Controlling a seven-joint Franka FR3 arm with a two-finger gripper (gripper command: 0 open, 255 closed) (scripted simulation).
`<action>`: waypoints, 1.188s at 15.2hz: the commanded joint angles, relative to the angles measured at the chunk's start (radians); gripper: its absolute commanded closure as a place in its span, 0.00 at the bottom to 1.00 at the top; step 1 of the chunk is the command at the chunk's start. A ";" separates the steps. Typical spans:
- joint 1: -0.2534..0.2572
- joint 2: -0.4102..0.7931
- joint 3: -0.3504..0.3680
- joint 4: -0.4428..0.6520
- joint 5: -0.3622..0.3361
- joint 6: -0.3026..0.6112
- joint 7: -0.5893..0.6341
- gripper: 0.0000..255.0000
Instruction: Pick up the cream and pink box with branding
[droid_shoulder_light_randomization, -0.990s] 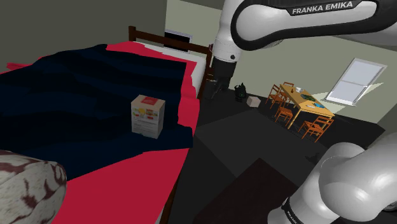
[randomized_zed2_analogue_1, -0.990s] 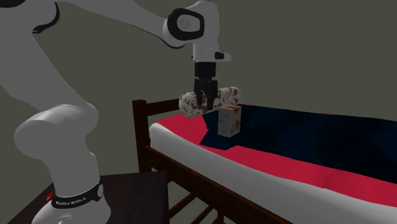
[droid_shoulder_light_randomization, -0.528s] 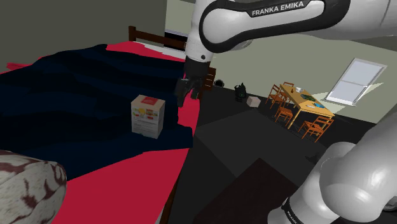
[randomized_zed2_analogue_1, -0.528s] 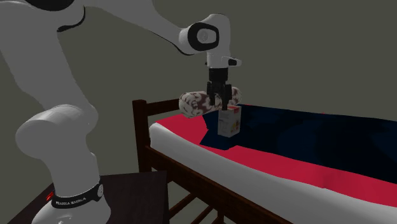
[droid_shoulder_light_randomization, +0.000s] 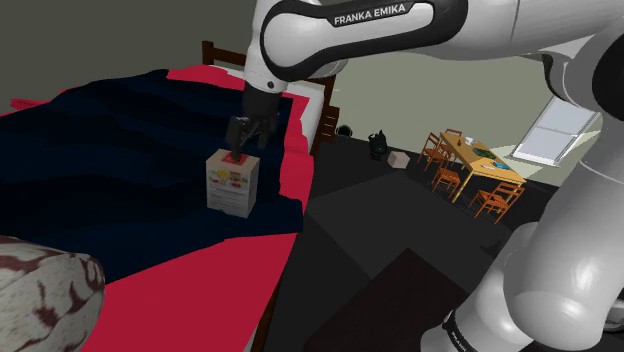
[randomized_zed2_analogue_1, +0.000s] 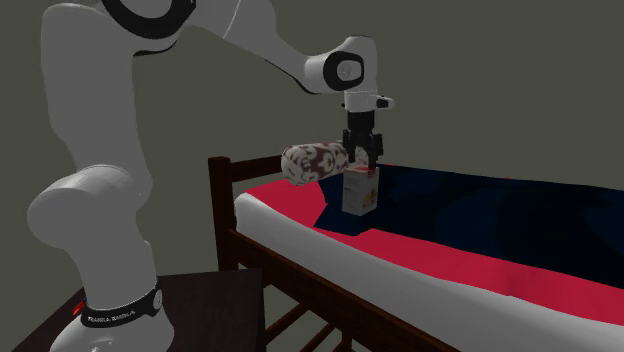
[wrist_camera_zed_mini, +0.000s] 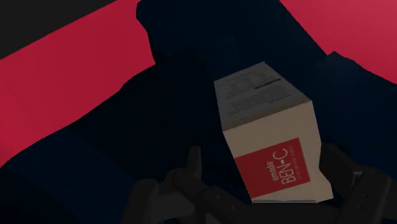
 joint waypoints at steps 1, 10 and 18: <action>0.015 0.064 0.012 0.067 -0.014 0.014 0.015 0.00; 0.050 0.214 0.025 0.195 -0.052 0.070 0.035 0.00; 0.051 0.227 0.023 0.165 -0.056 0.113 0.035 1.00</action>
